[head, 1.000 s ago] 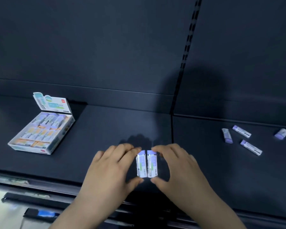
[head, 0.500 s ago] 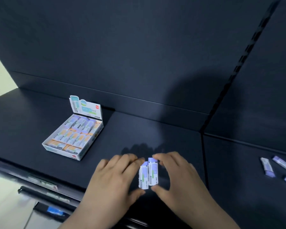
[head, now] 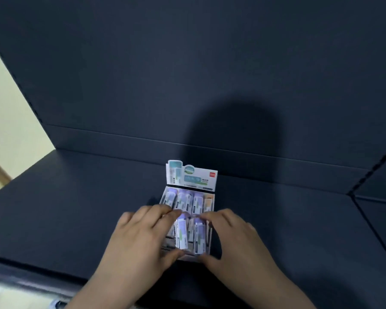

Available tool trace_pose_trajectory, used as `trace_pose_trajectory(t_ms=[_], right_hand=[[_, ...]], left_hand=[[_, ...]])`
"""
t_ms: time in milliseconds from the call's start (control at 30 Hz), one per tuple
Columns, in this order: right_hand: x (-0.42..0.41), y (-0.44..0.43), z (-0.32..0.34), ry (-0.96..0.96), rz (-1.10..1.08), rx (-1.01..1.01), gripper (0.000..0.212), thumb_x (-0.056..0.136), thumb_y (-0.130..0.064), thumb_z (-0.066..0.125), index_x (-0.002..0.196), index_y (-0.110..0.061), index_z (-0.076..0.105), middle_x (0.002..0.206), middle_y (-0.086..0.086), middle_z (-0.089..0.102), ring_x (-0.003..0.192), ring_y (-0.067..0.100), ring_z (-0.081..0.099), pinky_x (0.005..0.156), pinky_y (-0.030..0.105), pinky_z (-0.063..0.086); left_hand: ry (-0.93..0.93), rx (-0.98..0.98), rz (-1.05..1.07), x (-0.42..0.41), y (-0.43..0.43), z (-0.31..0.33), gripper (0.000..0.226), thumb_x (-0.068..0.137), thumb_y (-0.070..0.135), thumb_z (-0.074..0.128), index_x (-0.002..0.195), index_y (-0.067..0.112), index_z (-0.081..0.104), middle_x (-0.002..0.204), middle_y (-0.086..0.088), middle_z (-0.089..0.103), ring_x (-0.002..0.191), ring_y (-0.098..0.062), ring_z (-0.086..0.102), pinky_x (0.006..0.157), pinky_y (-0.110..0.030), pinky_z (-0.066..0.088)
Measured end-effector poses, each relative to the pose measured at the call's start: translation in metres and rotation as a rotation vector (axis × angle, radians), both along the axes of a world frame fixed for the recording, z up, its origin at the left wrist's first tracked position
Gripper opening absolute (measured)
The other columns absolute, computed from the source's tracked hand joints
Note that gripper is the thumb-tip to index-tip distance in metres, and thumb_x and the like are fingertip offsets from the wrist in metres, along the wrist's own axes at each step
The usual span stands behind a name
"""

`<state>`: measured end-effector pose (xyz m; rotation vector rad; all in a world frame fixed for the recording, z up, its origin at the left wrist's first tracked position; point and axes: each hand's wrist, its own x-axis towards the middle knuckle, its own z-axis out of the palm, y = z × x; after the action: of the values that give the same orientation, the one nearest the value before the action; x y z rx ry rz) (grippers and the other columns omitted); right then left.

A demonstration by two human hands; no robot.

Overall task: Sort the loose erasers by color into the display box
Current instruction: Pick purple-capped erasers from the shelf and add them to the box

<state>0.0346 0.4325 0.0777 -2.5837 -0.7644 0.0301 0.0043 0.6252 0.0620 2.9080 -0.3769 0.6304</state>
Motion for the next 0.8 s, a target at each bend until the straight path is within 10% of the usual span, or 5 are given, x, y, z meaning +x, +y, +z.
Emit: trace_pose_trajectory(t_ms=[800], right_hand=[[0.031, 0.048, -0.019, 0.024, -0.277, 0.002, 0.079, 0.073, -0.051, 0.070, 0.140, -0.043, 0.029, 0.133, -0.017, 0.033, 0.127, 0.006, 0.032, 0.101, 0.020, 0.027]], left_hand=[[0.095, 0.065, -0.167, 0.062, 0.056, -0.010, 0.085, 0.040, 0.058, 0.083, 0.115, 0.032, 0.054, 0.100, 0.014, 0.062, 0.088, -0.008, 0.056, 0.065, -0.026, 0.045]])
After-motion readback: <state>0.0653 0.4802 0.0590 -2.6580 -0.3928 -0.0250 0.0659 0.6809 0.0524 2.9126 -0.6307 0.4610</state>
